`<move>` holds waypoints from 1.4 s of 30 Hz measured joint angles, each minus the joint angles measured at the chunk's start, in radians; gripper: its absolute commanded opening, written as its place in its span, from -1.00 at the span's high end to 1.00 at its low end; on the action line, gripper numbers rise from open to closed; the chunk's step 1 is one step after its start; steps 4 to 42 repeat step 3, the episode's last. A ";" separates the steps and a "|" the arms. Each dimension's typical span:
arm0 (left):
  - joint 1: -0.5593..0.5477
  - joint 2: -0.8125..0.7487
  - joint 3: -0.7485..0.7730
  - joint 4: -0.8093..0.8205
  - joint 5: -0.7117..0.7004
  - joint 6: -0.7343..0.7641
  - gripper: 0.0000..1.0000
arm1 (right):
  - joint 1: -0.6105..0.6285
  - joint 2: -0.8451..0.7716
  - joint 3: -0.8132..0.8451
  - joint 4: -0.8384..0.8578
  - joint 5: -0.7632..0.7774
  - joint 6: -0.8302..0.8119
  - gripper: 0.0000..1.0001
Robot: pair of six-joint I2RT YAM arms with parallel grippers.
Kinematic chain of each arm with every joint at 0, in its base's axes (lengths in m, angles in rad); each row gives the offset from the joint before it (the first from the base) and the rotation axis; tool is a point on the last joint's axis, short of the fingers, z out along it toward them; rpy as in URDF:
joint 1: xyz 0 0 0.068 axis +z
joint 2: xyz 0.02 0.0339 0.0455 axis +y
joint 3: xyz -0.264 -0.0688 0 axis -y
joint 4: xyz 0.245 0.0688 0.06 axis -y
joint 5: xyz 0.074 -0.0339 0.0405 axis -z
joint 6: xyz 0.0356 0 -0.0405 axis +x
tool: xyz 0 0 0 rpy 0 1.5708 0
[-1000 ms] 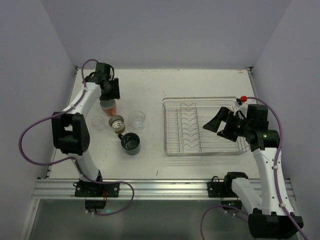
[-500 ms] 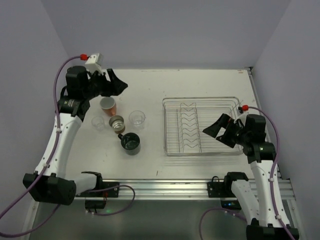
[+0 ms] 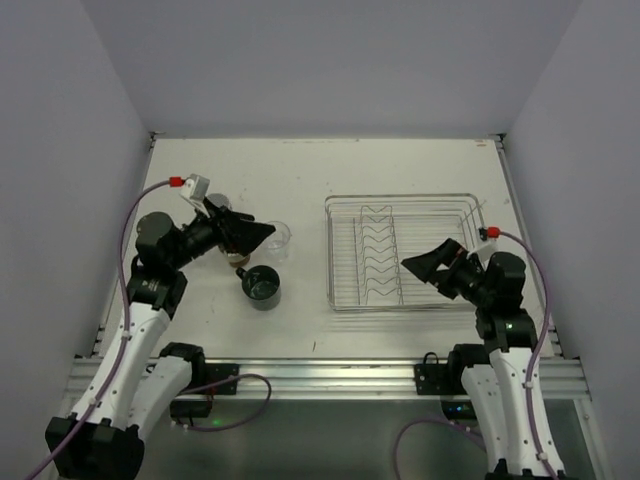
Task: Unload the cups from the dish rack
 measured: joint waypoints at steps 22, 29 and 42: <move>-0.010 -0.055 -0.090 0.085 0.001 -0.039 -1.00 | 0.000 -0.017 -0.056 0.066 -0.014 0.024 -0.98; -0.010 -0.055 -0.090 0.085 0.001 -0.039 -1.00 | 0.000 -0.017 -0.056 0.066 -0.014 0.024 -0.98; -0.010 -0.055 -0.090 0.085 0.001 -0.039 -1.00 | 0.000 -0.017 -0.056 0.066 -0.014 0.024 -0.98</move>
